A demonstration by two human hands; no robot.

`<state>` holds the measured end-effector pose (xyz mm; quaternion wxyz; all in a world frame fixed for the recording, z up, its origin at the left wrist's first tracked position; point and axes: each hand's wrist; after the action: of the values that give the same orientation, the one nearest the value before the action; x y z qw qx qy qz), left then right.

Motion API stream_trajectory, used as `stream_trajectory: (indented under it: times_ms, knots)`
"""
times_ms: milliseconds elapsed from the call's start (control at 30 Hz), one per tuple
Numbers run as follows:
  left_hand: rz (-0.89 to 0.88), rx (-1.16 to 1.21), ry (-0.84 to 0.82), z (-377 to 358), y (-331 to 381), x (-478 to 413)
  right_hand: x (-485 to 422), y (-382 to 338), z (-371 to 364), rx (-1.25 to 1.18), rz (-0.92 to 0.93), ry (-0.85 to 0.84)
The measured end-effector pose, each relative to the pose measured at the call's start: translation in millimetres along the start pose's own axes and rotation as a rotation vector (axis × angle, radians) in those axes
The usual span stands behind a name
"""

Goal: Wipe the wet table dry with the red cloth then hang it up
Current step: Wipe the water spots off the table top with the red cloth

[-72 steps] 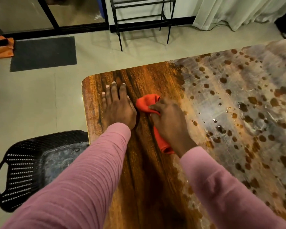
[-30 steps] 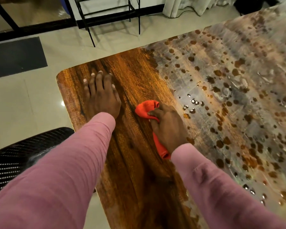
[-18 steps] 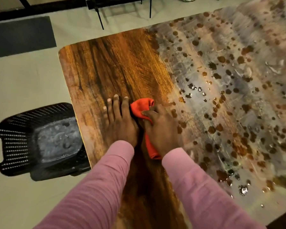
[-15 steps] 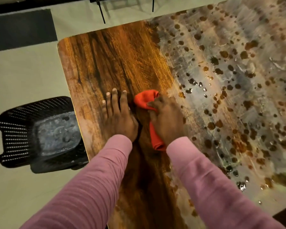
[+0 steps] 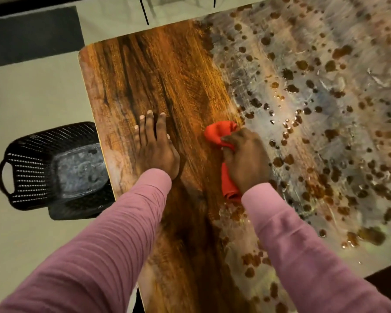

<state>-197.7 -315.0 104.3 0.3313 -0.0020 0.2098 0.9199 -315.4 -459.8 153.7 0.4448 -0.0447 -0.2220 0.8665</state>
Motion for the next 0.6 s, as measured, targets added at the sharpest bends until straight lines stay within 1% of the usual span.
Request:
stream_trajectory:
  times_ms: [67, 133, 200, 300, 367, 433, 500, 533, 600]
  knots:
    - [-0.002, -0.004, -0.002, 0.1, 0.4, 0.3, -15.6, 10.1, 5.3, 0.015, -0.145, 0.078]
    - [-0.011, -0.010, -0.002, 0.4, 0.8, -0.4, -10.2, 3.4, 3.2, -0.003, -0.167, 0.082]
    - [-0.004, -0.013, -0.005, 1.2, 1.4, -1.0, 14.8, -9.3, -2.6, -0.024, -0.079, 0.014]
    - [-0.004, -0.021, 0.005, 2.2, 3.5, -0.6, 61.8, -10.7, -7.9, -0.070, 0.143, -0.107]
    - [-0.001, -0.025, 0.005, 2.8, 4.2, 0.6, 70.6, 0.4, -3.4, -0.054, 0.202, -0.134]
    - [0.000, -0.025, -0.002, 2.6, 3.3, 2.0, 58.2, 11.9, 1.8, -0.018, 0.128, -0.058]
    - [-0.007, -0.028, -0.011, 1.9, 2.6, 2.5, 39.5, 20.9, 5.0, 0.018, -0.026, 0.017]
    - [-0.014, -0.033, -0.016, 1.8, 2.7, 2.8, 34.8, 22.0, 5.4, 0.032, -0.088, 0.034]
    - [-0.022, -0.037, -0.020, 2.3, 3.5, 1.9, 40.6, 15.5, 3.0, 0.009, -0.133, 0.035]
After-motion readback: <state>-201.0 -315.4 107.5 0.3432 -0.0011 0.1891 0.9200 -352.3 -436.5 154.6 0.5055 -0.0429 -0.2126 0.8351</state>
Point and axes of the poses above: each hand's wrist, its own x-axis away from the middle knuckle, its own z-axis out of the back of the hand, y = z × x, and after that the axes turned 15 degrees about -z, right-handed
